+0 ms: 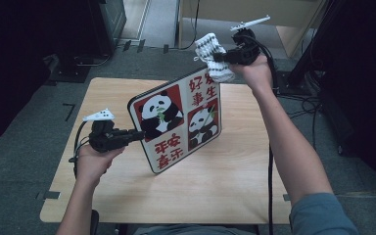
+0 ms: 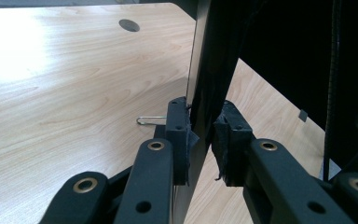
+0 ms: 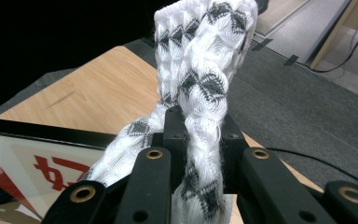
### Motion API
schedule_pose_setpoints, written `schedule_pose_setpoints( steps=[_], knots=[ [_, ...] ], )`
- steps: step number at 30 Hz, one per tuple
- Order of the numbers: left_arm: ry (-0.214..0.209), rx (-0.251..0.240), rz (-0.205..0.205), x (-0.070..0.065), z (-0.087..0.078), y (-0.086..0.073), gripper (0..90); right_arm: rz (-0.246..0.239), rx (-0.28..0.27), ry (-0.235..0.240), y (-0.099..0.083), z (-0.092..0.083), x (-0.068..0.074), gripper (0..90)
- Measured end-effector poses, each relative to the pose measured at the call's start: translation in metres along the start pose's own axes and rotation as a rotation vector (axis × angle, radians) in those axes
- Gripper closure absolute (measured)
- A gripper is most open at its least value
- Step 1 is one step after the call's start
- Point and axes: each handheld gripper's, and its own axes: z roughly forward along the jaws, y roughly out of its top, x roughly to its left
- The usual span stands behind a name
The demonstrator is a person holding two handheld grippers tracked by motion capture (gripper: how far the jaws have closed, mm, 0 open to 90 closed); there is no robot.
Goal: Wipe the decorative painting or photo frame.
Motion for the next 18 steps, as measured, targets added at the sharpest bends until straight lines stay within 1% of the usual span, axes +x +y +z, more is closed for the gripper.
schedule_pose_setpoints(
  steps=[3,5,9,12,16,18],
  knots=[
    [0.000,0.000,-0.001,0.000,0.000,0.000,77.6,0.021,-0.005,0.012,0.000,-0.004,-0.004,80.1],
    [0.001,-0.001,-0.001,0.000,0.000,0.000,77.7,0.019,-0.002,0.005,0.000,-0.007,-0.006,80.2],
    [0.003,0.000,0.000,0.000,0.000,0.000,77.7,0.017,0.007,-0.032,0.000,-0.014,-0.011,80.3],
    [0.005,-0.002,-0.002,0.000,0.000,0.000,77.6,0.039,0.019,-0.020,-0.003,-0.016,-0.015,80.4],
    [0.005,-0.002,-0.003,0.000,0.000,0.000,77.6,0.036,0.037,-0.009,-0.009,-0.013,-0.018,80.5],
    [0.003,-0.003,-0.006,0.000,0.000,0.000,77.6,0.046,0.045,0.001,-0.012,-0.012,-0.019,80.7]
  ],
)
